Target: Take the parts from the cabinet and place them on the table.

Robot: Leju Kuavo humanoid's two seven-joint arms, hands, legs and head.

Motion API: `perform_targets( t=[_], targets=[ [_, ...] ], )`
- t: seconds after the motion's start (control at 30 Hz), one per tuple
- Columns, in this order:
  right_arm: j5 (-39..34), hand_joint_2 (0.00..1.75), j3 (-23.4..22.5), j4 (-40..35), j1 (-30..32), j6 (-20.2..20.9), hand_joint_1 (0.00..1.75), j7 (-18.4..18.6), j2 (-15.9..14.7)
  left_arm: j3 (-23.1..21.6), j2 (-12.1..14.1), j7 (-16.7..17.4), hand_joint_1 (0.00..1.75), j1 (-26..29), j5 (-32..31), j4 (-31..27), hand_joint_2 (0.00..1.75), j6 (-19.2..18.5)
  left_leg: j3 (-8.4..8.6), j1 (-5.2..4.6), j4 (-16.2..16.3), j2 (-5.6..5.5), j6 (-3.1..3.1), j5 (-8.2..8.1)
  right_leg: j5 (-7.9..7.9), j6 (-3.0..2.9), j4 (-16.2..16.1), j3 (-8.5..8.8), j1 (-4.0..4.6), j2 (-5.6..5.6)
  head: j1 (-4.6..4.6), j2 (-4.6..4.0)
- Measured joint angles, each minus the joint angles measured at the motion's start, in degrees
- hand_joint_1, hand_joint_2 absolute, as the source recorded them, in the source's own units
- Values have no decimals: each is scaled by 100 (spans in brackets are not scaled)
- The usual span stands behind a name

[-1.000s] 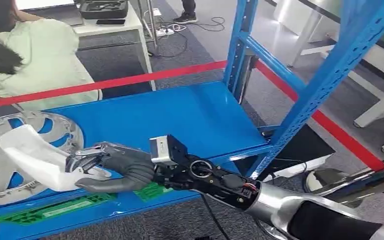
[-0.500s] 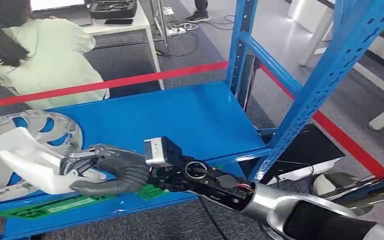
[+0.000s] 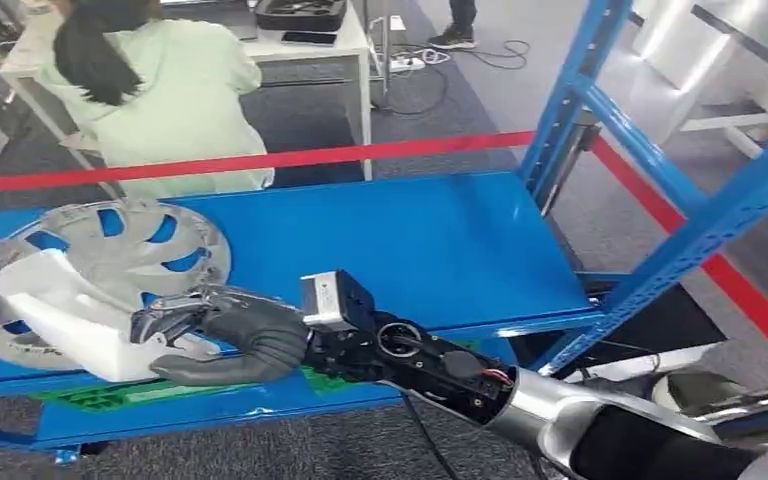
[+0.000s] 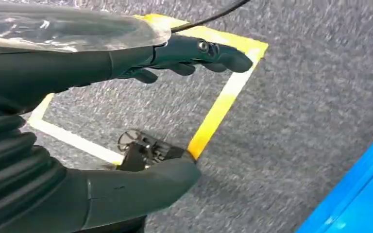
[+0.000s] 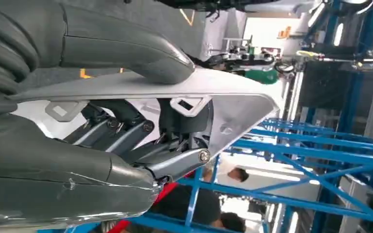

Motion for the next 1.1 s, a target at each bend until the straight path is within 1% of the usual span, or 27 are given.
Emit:
perform_targets(
  t=[0.03,0.07,0.1,0.17,0.2,0.23,0.27,0.3,0.37,0.4,0.43,0.47,0.5,0.53,0.57,0.6,0.63,0.7,0.73,0.77,0.87,0.9,0.93,0.97,1.03,1.07,1.1],
  targets=[
    [0,175,0,7,14,-2,175,0,0,0,0,0,0,4,-2,0,175,-4,2,-9,1,-37,6,-4,-106,-1,364,-182,0,6,13,0],
    [0,175,0,11,29,-2,175,0,0,0,0,0,0,8,-7,0,175,-7,8,-13,2,-98,8,-6,-73,-12,496,-273,0,11,15,0],
    [0,175,0,13,34,-9,175,2,0,0,0,0,0,8,-20,0,175,-9,17,-15,3,-151,8,-7,95,-30,329,-216,1,18,22,0],
    [0,175,-2,22,31,-9,175,2,0,0,-9,0,0,2,-30,0,175,-7,51,-19,4,-273,-3,-15,654,-93,-612,199,4,71,48,0],
    [0,175,-4,22,29,-9,175,4,0,0,-20,0,0,3,-37,0,175,-9,70,-20,4,-322,-18,-25,923,-134,-1162,448,12,176,70,0],
    [0,175,-9,26,28,-3,175,4,0,0,-31,0,0,3,-39,0,175,-9,59,-14,4,-347,-32,-32,867,-168,-1392,559,4,341,56,-2],
    [0,175,-13,26,22,2,175,4,2,0,-28,6,0,0,-37,0,175,-7,24,-50,50,-402,-67,-35,902,-145,-1488,571,2,309,24,0],
    [0,175,-15,31,32,24,175,9,0,0,-39,13,0,14,-39,0,175,-7,7,8,31,-427,-106,-18,902,-153,-1468,564,43,293,28,0],
    [0,175,-15,37,42,44,175,11,2,0,-44,24,0,53,-37,0,175,0,8,6,6,-486,-179,-12,924,-215,-1515,582,36,236,33,0],
    [0,175,-15,37,42,44,175,11,2,0,-44,24,0,53,-37,0,175,0,8,6,6,-486,-179,-12,924,-215,-1515,582,36,236,33,0],
    [0,175,-18,37,40,50,175,11,20,0,-48,24,0,88,-37,0,175,9,43,2,-6,-466,-222,-52,958,-255,-1607,647,-33,145,28,0],
    [0,175,-20,39,37,61,175,4,22,0,-72,24,0,68,-39,-2,175,7,-156,-7,418,-263,-272,-303,963,-265,-1613,653,-30,90,-68,0],
    [0,175,-20,48,43,65,175,2,22,0,-74,24,0,47,-37,-2,175,9,-472,8,1030,-118,-310,-575,959,-270,-1613,648,-21,26,-137,0],
    [0,175,-20,59,61,68,175,4,22,0,-74,24,0,49,-37,-2,175,9,-724,18,1517,-47,-336,-750,955,-274,-1613,644,-12,-24,-140,0],
    [0,175,-20,81,77,68,175,4,22,0,-77,24,0,58,-37,-2,175,9,-909,24,1855,-8,-354,-829,948,-280,-1612,637,-8,-72,-142,0],
    [0,175,-20,85,87,74,175,7,22,0,-85,24,0,66,-37,-2,175,9,-929,30,1859,13,-362,-761,946,-278,-1612,640,-8,-110,-142,0],
    [0,175,-20,85,87,79,175,7,22,0,-85,24,0,82,-37,-2,175,11,-789,36,1568,29,-359,-563,941,-272,-1612,647,-8,-144,-144,0],
    [0,175,-20,85,86,81,175,7,22,0,-81,24,0,88,-37,0,175,9,-230,39,493,130,-328,-82,926,-249,-1612,678,-10,-207,-153,0],
    [0,175,-20,85,85,83,175,9,24,0,-81,24,0,81,-39,0,175,9,-37,32,159,255,-311,22,916,-233,-1612,692,-3,-222,-155,0],
    [0,175,-20,85,81,81,175,13,24,0,-81,24,0,56,-46,-2,175,9,46,-16,-57,383,-237,21,888,-190,-1595,694,65,-253,-155,0],
    [0,175,-20,83,78,57,175,37,26,0,-81,24,0,57,-72,-2,175,0,5,-28,-36,220,-137,18,870,-126,-1609,721,57,-349,-109,0],
    [0,175,-20,83,77,50,175,44,26,0,-81,26,0,63,-72,0,175,0,23,2,-68,182,-91,43,839,-77,-1587,720,50,-347,-105,0],
    [0,175,-22,83,74,48,175,46,26,0,-83,28,0,76,-72,0,175,0,30,17,-81,148,-68,55,743,-37,-1461,693,15,-198,-94,0],
    [0,175,-24,83,62,41,175,46,26,0,-83,42,0,74,-74,0,175,0,27,17,-80,112,-26,56,525,-30,-1154,552,23,-92,-88,0],
    [0,175,-28,85,62,31,175,52,24,0,-74,44,0,74,-74,0,175,4,21,7,-77,28,-1,57,15,-24,-67,55,23,1,-18,0],
    [-2,175,-28,85,65,31,175,52,24,0,-74,46,0,78,-79,0,175,4,20,1,-74,-17,2,55,-102,-22,315,-129,22,10,-9,0],
    [-4,175,-28,85,65,31,175,52,24,0,-74,52,0,84,-85,0,175,4,24,0,-72,-75,4,54,-71,-25,439,-203,22,15,0,0]
  ],
)
